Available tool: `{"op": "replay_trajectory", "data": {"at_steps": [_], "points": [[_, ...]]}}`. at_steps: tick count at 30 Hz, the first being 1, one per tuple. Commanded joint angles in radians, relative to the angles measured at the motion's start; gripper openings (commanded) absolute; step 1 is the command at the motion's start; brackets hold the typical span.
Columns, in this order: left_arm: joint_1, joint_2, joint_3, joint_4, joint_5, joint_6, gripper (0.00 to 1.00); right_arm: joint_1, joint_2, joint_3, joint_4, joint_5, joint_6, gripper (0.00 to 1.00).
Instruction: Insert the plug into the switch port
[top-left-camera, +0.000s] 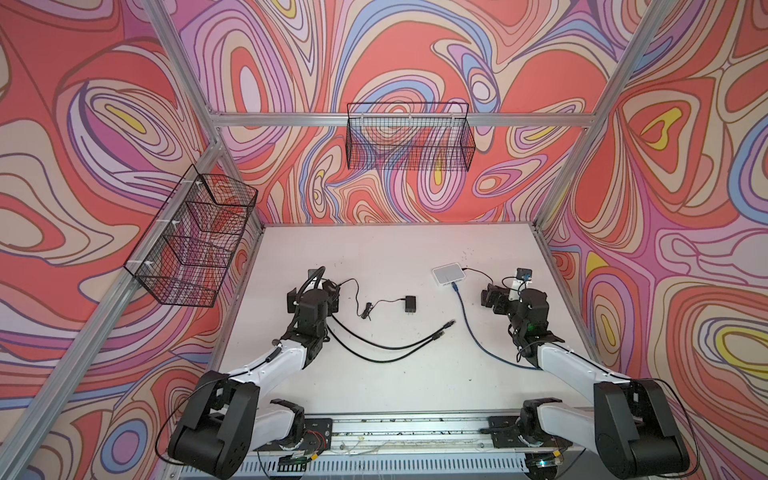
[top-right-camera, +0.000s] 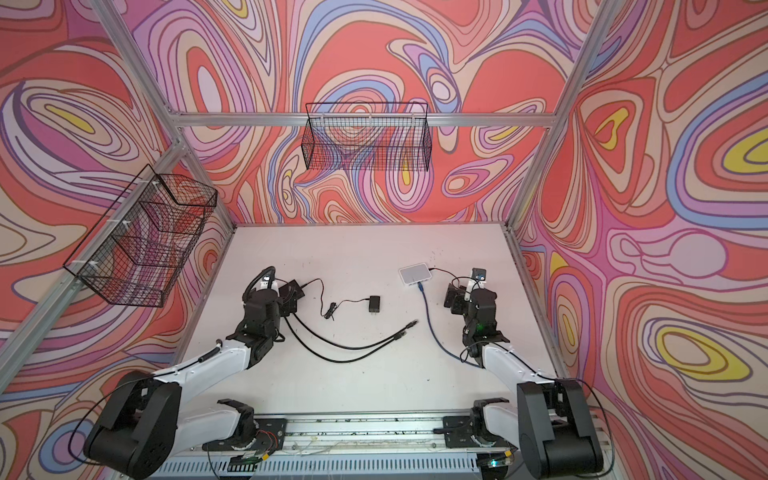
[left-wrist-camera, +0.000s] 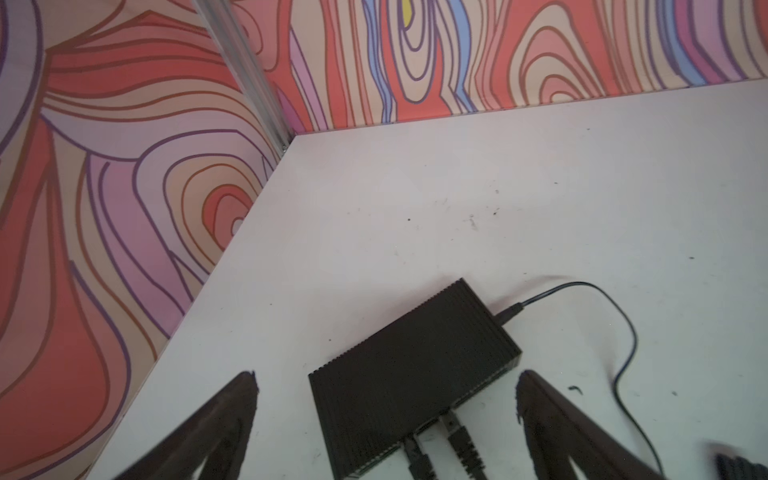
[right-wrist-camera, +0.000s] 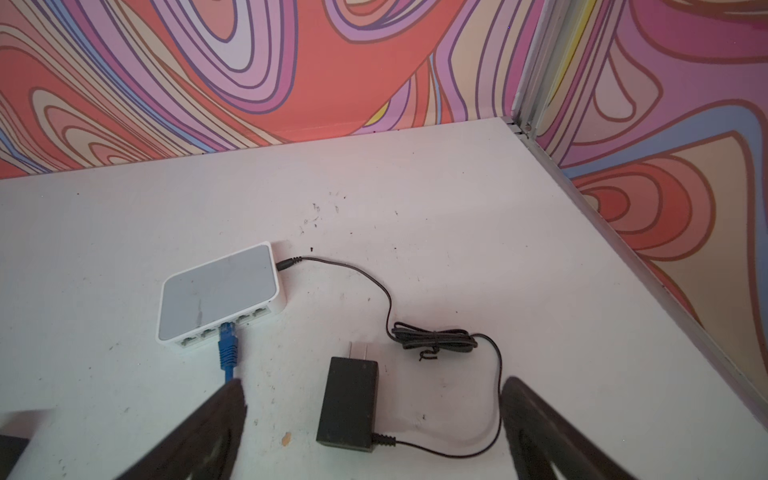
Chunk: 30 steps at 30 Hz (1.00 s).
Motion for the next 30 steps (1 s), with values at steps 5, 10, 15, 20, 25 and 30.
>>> {"op": "replay_trajectory", "data": {"at_steps": [5,10,15,20,25,30], "points": [[0.050,0.133,-0.103,0.373,0.080,0.073,1.00,0.000,0.141,0.012,0.213,0.064,-0.063,0.98],[0.088,0.148,-0.125,0.431,0.135,0.079,1.00,0.001,0.282,-0.046,0.509,0.064,-0.056,0.98],[0.104,0.337,-0.196,0.767,0.138,0.085,1.00,-0.002,0.395,-0.031,0.611,0.004,-0.079,0.98],[0.103,0.345,-0.176,0.723,0.149,0.087,1.00,-0.002,0.500,-0.040,0.726,0.003,-0.085,0.98],[0.106,0.357,-0.177,0.745,0.135,0.086,1.00,-0.002,0.509,0.047,0.584,0.050,-0.077,0.98],[0.106,0.355,-0.172,0.734,0.131,0.084,1.00,-0.006,0.511,0.073,0.531,0.061,-0.061,0.98]]}}
